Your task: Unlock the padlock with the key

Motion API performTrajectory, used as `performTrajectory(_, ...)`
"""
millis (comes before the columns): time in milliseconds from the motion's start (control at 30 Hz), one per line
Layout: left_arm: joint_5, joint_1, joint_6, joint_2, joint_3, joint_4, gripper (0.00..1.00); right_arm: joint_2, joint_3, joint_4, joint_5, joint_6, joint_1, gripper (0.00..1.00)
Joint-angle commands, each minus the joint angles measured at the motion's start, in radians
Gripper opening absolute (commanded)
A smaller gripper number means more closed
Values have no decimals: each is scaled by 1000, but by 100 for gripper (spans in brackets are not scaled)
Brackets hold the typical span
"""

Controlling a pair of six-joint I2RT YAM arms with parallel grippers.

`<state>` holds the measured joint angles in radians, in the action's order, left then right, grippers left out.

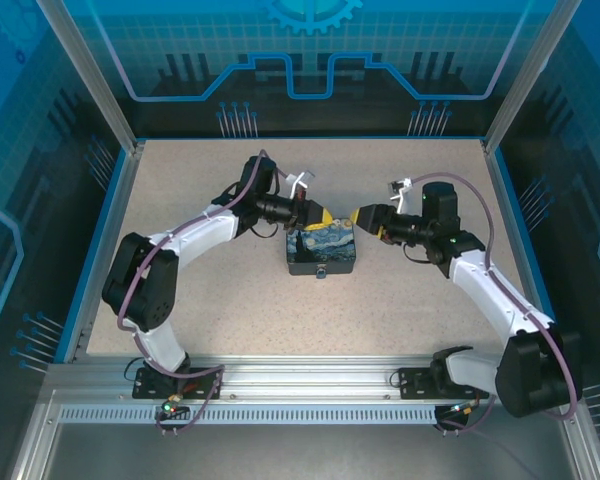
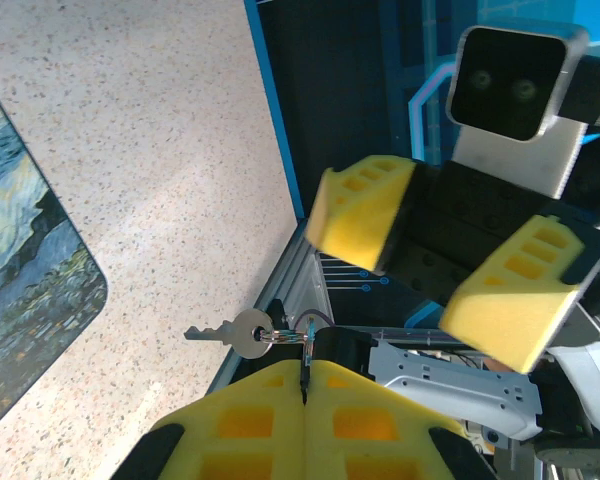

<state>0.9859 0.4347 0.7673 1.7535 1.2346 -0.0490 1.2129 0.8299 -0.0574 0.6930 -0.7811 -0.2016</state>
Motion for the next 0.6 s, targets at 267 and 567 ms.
performTrajectory(267, 68, -4, 47, 31, 26, -86, 0, 89, -2, 161, 77, -47, -10, 49)
performTrajectory(567, 73, 1, 111, 45, -4, -183, 0, 139, 18, 208, 79, -61, -54, 42)
